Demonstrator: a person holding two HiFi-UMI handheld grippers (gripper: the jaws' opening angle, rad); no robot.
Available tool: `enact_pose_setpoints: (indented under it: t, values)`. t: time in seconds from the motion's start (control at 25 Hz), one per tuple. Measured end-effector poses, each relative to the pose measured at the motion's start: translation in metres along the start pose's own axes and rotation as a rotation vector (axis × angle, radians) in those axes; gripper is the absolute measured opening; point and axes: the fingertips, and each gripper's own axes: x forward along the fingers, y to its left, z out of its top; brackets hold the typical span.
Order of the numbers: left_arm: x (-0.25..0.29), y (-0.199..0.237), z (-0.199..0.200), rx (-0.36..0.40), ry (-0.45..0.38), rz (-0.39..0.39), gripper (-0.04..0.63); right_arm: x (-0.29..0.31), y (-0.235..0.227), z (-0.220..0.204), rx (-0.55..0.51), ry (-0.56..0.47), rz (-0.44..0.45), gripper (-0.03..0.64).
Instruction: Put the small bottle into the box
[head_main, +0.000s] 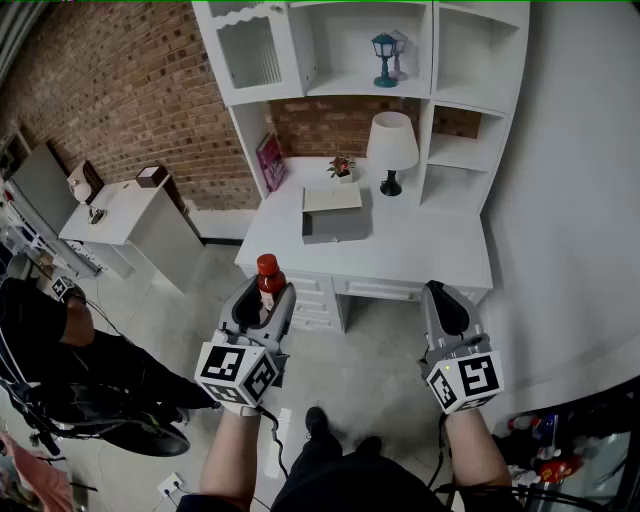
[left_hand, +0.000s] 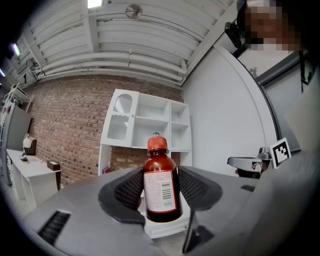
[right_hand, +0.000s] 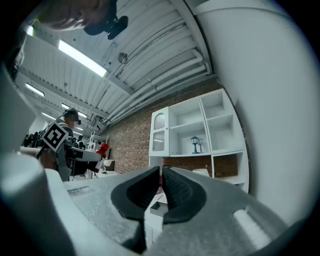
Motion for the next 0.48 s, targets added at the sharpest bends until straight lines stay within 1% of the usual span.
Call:
enact_pose_setpoints:
  t: [0.16,0.48]
  values:
    - [-0.008,0.006,-0.003,0.011,0.0,-0.008,0.213,0.0,0.008,0.001,0.014,-0.023,-0.008,0.012]
    - [-0.021,0.017,-0.001,-0.014,-0.005,-0.006,0.213,-0.006,0.027,0.008,-0.002,-0.034,0.005,0.012]
